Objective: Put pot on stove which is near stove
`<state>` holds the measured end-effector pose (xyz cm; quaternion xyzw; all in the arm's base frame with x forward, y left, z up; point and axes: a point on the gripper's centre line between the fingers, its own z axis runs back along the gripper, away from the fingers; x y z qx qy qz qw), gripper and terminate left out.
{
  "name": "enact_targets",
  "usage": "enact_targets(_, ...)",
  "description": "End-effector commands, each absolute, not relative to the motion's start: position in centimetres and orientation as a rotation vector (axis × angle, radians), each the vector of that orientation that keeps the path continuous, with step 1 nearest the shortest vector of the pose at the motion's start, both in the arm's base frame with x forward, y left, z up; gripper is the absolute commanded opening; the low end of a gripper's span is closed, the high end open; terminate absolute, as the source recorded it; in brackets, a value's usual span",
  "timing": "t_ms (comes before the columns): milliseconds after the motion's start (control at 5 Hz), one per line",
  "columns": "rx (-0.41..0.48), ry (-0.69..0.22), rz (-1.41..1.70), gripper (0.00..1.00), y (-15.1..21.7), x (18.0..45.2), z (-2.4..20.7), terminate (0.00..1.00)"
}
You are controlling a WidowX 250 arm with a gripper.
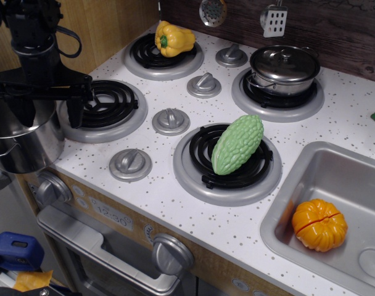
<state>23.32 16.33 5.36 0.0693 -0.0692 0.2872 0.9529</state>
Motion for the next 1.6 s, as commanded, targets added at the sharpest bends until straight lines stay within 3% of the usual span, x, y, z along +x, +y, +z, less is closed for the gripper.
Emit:
enact_targets(0, 0.114, -0.167, 0.591, 1.0, 17.3, 23.4, 4.8, 0.0)
enact_targets(200, 0.072, -0.168, 0.604, 1.0, 17.3, 23.9, 4.0, 0.0)
enact_targets(400, 0.068, -0.178, 0.604, 0.0, 17.3, 24.3, 3.9, 0.0)
enact_targets(1000, 0.098, -0.236, 0.579, 0.0, 16.4, 24.6, 6.4, 0.0)
enact_targets(1400, 0.118, -0.329, 0.531, 0.0, 14.7, 26.8, 8.2, 0.0)
